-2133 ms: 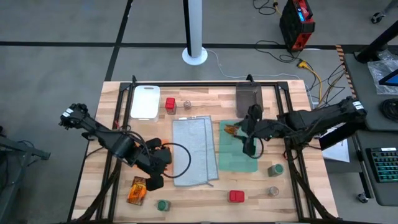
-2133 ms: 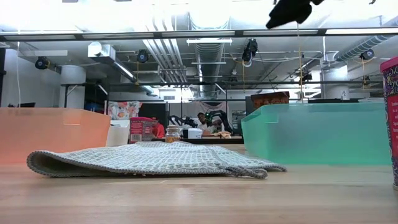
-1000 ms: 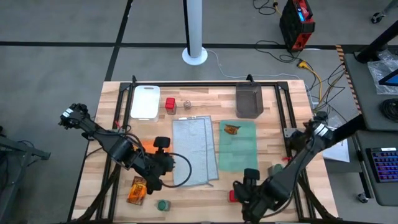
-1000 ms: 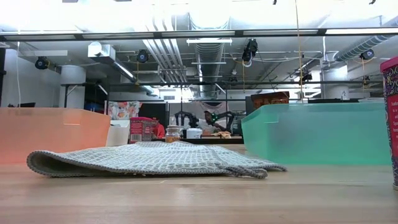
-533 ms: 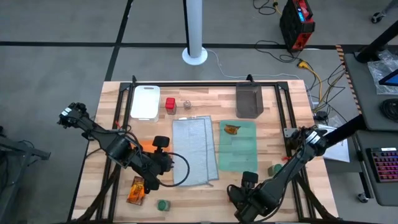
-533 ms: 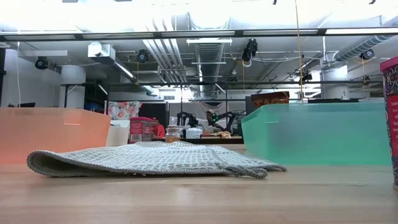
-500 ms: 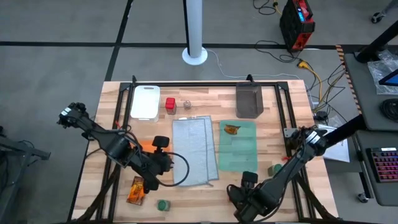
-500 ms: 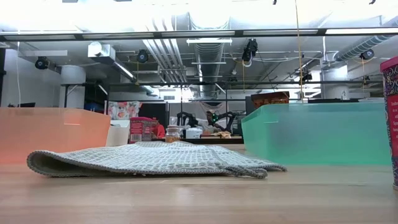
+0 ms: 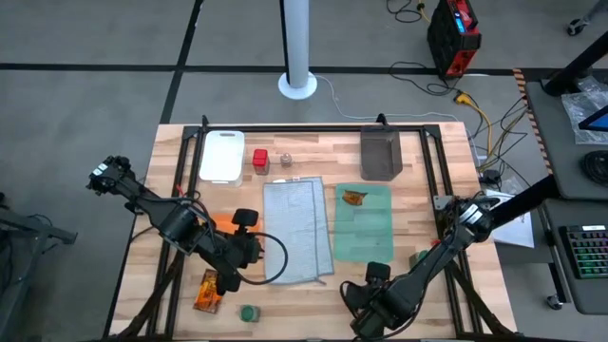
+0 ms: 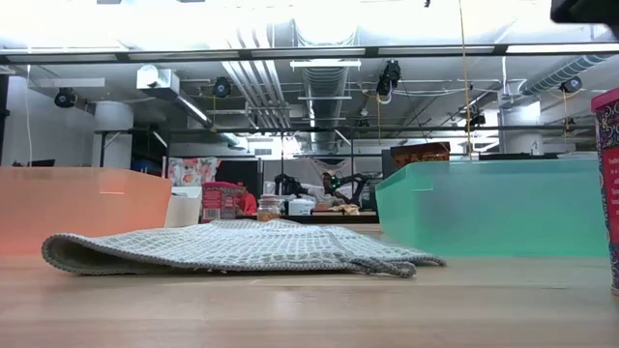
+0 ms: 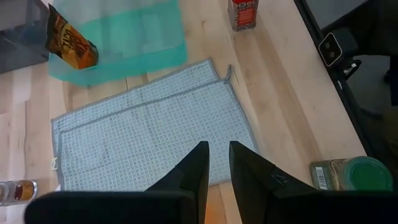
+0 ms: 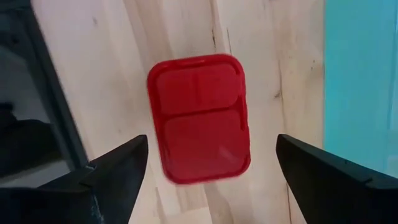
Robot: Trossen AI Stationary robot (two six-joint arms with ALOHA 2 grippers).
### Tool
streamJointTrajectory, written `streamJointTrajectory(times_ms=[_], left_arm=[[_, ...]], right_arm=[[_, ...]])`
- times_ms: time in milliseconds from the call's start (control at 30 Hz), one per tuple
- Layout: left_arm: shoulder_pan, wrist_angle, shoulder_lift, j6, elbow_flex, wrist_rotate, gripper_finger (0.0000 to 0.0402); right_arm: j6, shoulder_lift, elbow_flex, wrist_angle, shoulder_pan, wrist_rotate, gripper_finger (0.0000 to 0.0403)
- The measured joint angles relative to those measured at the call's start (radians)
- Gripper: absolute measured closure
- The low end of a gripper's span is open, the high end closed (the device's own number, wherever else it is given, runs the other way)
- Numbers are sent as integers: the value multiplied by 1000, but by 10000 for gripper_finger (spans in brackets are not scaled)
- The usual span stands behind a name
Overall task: Sort spices by type
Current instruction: Put the bottom red seasoning can into the orange bin
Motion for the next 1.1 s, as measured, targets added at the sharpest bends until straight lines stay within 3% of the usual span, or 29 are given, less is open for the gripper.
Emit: streamJointTrajectory(times_ms=[133, 267, 533, 733, 900, 1033, 1100], left_arm=[[0, 6, 0, -7, 0, 6, 354], [-1, 17, 0, -7, 0, 6, 354], [-2, 20, 0, -26, 0, 7, 354], [-29, 135, 0, -21, -50, -3, 354], [-42, 382, -7, 54, -167, -19, 354], [-13, 523, -11, 112, -254, -21, 350], [8, 561, -16, 148, -282, -46, 343]], right_arm=[[-23, 27, 0, 3, -12, 0, 55], [-63, 49, -1, 5, -20, -2, 78], [-107, 52, -2, 11, -42, -26, 196], [-97, 4, 29, 1, -44, -21, 197], [-174, -58, 87, -4, -42, 180, 197], [-365, -100, 97, 38, -74, 387, 197], [-479, -108, 97, 64, -113, 420, 197]])
